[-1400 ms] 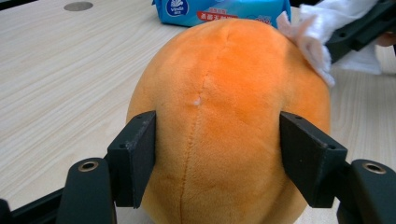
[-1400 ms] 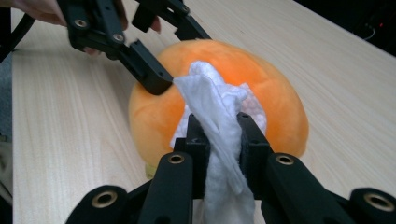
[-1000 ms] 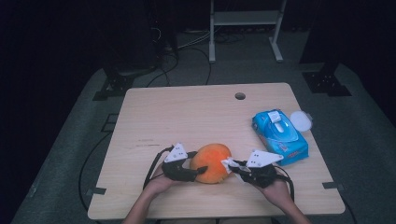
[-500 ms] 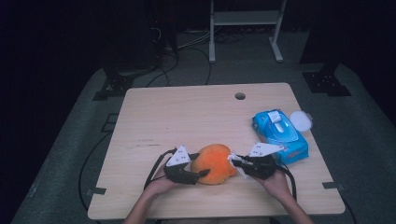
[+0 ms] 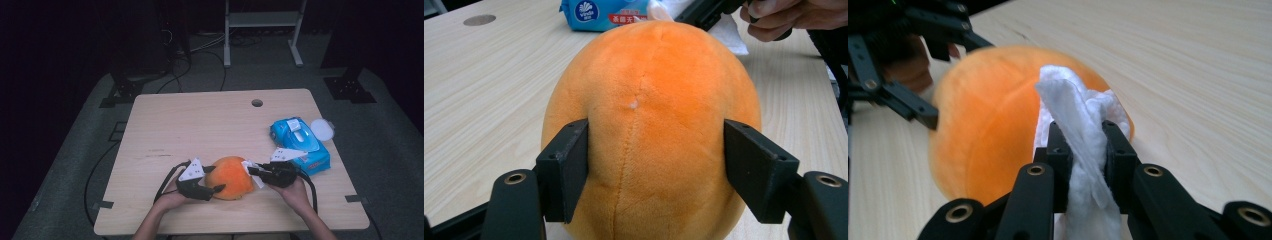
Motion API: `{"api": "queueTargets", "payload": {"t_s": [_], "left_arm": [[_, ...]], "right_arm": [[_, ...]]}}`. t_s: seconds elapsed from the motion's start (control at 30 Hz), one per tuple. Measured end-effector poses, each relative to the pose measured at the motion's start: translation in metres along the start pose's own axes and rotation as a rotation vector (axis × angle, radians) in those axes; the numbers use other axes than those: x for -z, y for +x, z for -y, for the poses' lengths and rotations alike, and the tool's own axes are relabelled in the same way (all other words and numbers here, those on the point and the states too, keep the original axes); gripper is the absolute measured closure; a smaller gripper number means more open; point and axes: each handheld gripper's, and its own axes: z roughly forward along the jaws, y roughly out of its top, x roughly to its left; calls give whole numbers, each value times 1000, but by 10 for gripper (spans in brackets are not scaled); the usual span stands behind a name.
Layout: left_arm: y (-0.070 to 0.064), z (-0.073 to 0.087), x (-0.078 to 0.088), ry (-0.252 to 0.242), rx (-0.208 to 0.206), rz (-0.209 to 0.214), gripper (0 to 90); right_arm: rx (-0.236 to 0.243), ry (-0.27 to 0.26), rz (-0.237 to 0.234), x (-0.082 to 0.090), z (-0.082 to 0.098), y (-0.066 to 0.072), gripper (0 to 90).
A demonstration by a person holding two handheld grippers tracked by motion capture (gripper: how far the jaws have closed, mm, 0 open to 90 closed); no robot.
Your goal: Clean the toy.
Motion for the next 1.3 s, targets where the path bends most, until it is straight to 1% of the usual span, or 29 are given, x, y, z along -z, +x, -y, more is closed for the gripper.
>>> {"api": "queueTargets", "payload": {"t_s": [0.03, 0.1, 0.13, 0.17, 0.2, 0.23, 0.3, 0.33, 0.4, 0.5, 0.53, 0.6, 0.63, 0.7, 0.73, 0.77, 0.83, 0.9, 0.93, 0.97, 1.0, 1.07, 1.13, 1.17, 1.2, 1.23, 1.27, 1.3], "left_arm": [[1, 0, 0, 3, 3, 0, 303], [1, 0, 0, 5, 0, 4, 304], [1, 0, -1, 6, -7, 8, 303], [0, -1, -1, 11, -19, 11, 302], [-1, -1, -3, 8, -25, 13, 300], [-1, -1, -3, 8, -28, 15, 299], [0, 0, -2, 6, -22, 14, 300], [1, 0, -1, 7, -18, 15, 302], [2, 1, 0, 6, -7, 13, 303], [8, 2, 1, -5, 36, -3, 301], [9, 3, 2, -9, 47, 0, 301], [12, 4, 3, -9, 62, -2, 301], [12, 4, 3, -9, 67, -3, 301], [13, 5, 3, -14, 74, -2, 299], [14, 6, 4, -16, 76, 1, 299], [15, 7, 4, -21, 88, 3, 298], [16, 8, 5, -23, 99, 9, 293], [17, 9, 4, -28, 105, 11, 290], [17, 8, 4, -29, 107, 11, 288], [16, 8, 4, -29, 103, 13, 287], [14, 7, 3, -30, 88, 18, 286], [8, 4, 0, -29, 58, 15, 287], [0, -1, -3, -9, 13, 1, 281], [-2, -4, -3, 0, -2, -11, 278], [-2, -4, -3, 0, 1, -12, 276], [-1, -3, -4, -13, 17, -4, 276], [1, -1, -3, -21, 34, 4, 276], [3, 0, -2, -26, 50, 9, 274]], "right_arm": [[5, 8, 9, 0, 0, 1, 769], [18, 4, 21, 2, -1, 3, 769], [32, -7, 23, 3, -3, 6, 769], [45, -23, 9, 4, -7, 10, 769], [65, -41, -5, 4, -10, 15, 769], [94, -53, -9, 4, -14, 22, 769], [126, -52, -3, 3, -17, 29, 769], [128, -47, -3, 3, -17, 28, 769], [111, -32, 4, 3, -14, 23, 769], [92, 16, 30, 2, -7, 12, 770], [75, 24, 26, 2, -4, 10, 769], [73, 44, 23, 2, -1, 8, 769], [68, 48, 15, 4, -1, 8, 769], [73, 50, 4, 6, -3, 11, 768], [80, 52, 3, 7, -4, 13, 768], [97, 57, -6, 9, -5, 17, 768], [125, 78, -7, 12, -4, 22, 768], [126, 90, -20, 12, -1, 25, 768], [117, 86, -28, 13, 0, 26, 767], [109, 69, -38, 13, -1, 27, 767], [110, 56, -40, 13, -2, 28, 767], [129, 32, -28, 11, -9, 32, 768], [151, 9, -16, 9, -15, 35, 768], [162, 5, -2, 8, -17, 36, 768], [167, 9, 6, 7, -17, 34, 768], [165, 7, 8, 8, -16, 32, 768], [155, 12, 21, 8, -13, 29, 768], [161, 25, 49, 9, -10, 25, 768]]}}
